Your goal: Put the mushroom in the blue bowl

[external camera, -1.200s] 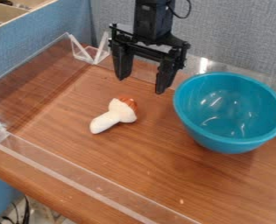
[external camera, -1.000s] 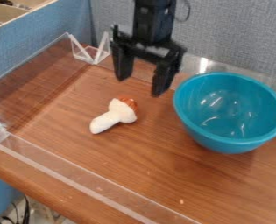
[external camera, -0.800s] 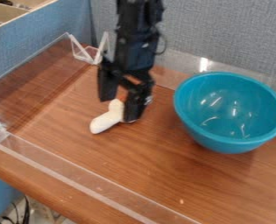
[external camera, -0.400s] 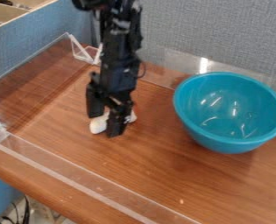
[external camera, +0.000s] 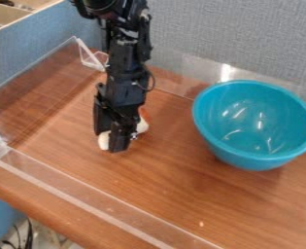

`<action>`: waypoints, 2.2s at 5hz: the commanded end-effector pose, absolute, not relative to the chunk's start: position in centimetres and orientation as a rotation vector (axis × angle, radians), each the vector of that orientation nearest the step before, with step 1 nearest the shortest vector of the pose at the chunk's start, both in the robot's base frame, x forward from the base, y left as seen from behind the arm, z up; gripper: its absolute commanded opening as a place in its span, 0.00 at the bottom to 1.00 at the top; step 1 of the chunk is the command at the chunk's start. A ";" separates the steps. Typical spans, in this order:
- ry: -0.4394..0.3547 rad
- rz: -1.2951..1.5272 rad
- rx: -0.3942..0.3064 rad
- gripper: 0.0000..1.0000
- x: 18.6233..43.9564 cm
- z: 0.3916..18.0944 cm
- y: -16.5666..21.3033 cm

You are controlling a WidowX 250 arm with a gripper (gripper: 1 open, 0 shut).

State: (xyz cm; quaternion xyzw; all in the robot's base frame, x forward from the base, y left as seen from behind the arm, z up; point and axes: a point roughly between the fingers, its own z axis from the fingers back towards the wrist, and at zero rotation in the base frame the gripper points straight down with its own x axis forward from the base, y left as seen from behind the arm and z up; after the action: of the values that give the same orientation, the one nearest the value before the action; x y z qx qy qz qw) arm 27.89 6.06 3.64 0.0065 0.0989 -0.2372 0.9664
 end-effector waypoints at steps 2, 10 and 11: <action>0.155 -0.473 0.013 0.00 25.9 5.8 6.5; 0.187 -0.391 -0.012 0.00 32.1 6.7 3.6; 0.200 -0.325 -0.012 0.00 32.4 6.0 5.3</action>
State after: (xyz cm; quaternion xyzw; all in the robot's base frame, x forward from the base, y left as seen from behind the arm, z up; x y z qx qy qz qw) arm 31.40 4.85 4.16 -0.0166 0.1315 -0.1681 0.9768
